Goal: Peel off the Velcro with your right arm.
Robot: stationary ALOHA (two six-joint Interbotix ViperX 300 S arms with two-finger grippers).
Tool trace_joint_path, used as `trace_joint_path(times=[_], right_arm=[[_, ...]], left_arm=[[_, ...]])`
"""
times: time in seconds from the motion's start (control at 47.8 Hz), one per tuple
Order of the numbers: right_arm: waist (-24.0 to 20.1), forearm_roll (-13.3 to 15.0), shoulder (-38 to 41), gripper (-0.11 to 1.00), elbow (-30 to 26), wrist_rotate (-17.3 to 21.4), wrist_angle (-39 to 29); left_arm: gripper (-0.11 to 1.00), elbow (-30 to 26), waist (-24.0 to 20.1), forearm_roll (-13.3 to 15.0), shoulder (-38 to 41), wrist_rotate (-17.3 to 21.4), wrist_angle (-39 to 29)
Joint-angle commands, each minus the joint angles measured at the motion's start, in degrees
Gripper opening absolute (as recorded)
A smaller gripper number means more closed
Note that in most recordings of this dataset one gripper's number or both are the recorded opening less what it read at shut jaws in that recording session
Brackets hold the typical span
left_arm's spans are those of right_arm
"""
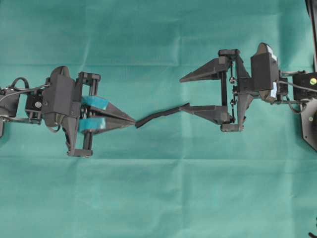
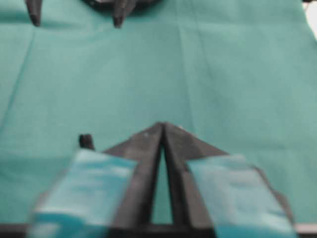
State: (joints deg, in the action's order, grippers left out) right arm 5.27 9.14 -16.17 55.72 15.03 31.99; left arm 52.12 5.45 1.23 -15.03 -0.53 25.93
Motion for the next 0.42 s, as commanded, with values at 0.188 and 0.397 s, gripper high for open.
trace_joint_path(times=[0.188,0.397], right_arm=[[-0.18,-0.18,-0.88,0.42,0.09,0.09,0.62],[-0.09,-0.18,-1.14,0.42,0.79,0.09,0.62]], left_arm=[[0.77,-0.62,0.18,-0.09,-0.79,0.0,0.53],[0.76,-0.44,0.18,-0.18,-1.05,0.0,0.53]])
